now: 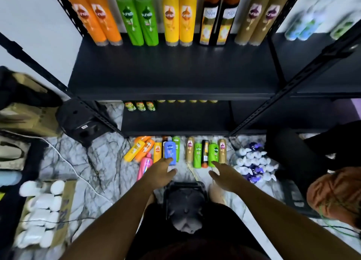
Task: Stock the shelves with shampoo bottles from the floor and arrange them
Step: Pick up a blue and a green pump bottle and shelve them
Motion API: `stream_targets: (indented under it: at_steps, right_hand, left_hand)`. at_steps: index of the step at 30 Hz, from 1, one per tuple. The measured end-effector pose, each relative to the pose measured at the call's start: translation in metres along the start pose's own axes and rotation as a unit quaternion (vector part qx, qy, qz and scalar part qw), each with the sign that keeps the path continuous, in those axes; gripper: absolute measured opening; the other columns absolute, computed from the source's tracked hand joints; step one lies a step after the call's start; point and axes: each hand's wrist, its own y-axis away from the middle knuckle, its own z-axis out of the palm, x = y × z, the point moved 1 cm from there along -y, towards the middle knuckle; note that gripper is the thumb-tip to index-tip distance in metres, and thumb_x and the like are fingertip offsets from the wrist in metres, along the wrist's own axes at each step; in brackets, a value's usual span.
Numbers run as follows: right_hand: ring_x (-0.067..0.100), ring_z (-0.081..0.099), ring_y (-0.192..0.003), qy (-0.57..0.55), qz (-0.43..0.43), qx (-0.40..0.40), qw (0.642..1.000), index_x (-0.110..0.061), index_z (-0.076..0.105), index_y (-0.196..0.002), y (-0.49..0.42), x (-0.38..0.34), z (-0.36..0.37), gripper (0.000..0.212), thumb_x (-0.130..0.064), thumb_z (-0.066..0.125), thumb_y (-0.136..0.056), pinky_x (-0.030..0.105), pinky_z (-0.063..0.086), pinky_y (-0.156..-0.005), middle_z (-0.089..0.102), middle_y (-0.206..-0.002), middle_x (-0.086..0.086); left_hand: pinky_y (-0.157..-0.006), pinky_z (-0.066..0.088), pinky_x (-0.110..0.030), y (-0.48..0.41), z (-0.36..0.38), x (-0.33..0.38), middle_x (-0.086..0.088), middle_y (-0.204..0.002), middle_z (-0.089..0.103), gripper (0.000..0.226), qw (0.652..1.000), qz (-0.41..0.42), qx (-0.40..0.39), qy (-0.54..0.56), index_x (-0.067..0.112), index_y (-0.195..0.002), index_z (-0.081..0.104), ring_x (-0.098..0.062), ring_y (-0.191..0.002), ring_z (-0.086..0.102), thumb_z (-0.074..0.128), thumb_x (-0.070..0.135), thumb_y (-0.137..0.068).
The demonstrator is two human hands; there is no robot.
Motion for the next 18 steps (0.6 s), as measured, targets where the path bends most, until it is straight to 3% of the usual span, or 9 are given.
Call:
stream_targets:
  at_steps: [4, 7, 10, 14, 18]
  right_hand:
    - [0.033, 0.057, -0.121, -0.041, 0.028, -0.018, 0.999, -0.032, 0.027, -0.156, -0.055, 0.026, 0.022, 0.063, -0.054, 0.045, -0.099, 0.039, 0.049, -0.097, 0.054, -0.14, 0.014]
    - [0.034, 0.06, -0.116, -0.07, 0.045, -0.028, 0.996, -0.034, 0.028, -0.155, -0.116, 0.048, 0.051, 0.063, -0.054, 0.047, -0.098, 0.039, 0.051, -0.094, 0.055, -0.138, 0.015]
    - [0.034, 0.057, -0.121, -0.087, 0.064, -0.016, 0.994, -0.032, 0.027, -0.156, -0.193, 0.074, 0.087, 0.062, -0.051, 0.046, -0.1, 0.036, 0.048, -0.096, 0.05, -0.142, 0.015]
    - [0.037, 0.061, -0.115, -0.126, 0.098, 0.014, 0.987, -0.025, 0.03, -0.156, -0.302, 0.12, 0.144, 0.065, -0.047, 0.052, -0.099, 0.037, 0.05, -0.09, 0.051, -0.141, 0.021]
    - [0.036, 0.058, -0.122, -0.156, 0.141, 0.044, 0.977, -0.029, 0.035, -0.154, -0.398, 0.173, 0.196, 0.064, -0.052, 0.054, -0.096, 0.037, 0.049, -0.094, 0.049, -0.145, 0.022]
  left_hand:
    - [-0.109, 0.037, -0.03, -0.04, 0.023, -0.02, -0.008, -0.156, 0.044, 0.062, 0.999, -0.025, 0.007, 0.019, 0.02, -0.156, 0.039, -0.026, -0.141, 0.044, 0.057, 0.041, -0.101]
    - [-0.109, 0.036, -0.03, -0.094, 0.051, -0.048, -0.009, -0.156, 0.045, 0.061, 0.998, -0.05, 0.011, 0.03, 0.019, -0.155, 0.04, -0.026, -0.141, 0.044, 0.059, 0.039, -0.1]
    - [-0.106, 0.038, -0.031, -0.168, 0.085, -0.084, -0.01, -0.155, 0.046, 0.063, 0.997, -0.067, 0.025, 0.041, 0.017, -0.155, 0.038, -0.027, -0.139, 0.047, 0.059, 0.039, -0.1]
    - [-0.091, 0.048, -0.035, -0.275, 0.134, -0.137, -0.017, -0.141, 0.058, 0.063, 0.993, -0.091, 0.048, 0.058, 0.016, -0.154, 0.039, -0.035, -0.118, 0.063, 0.061, 0.038, -0.099]
    - [-0.088, 0.048, -0.034, -0.369, 0.184, -0.189, -0.017, -0.138, 0.061, 0.065, 0.984, -0.122, 0.098, 0.085, 0.016, -0.15, 0.041, -0.035, -0.116, 0.064, 0.066, 0.042, -0.096]
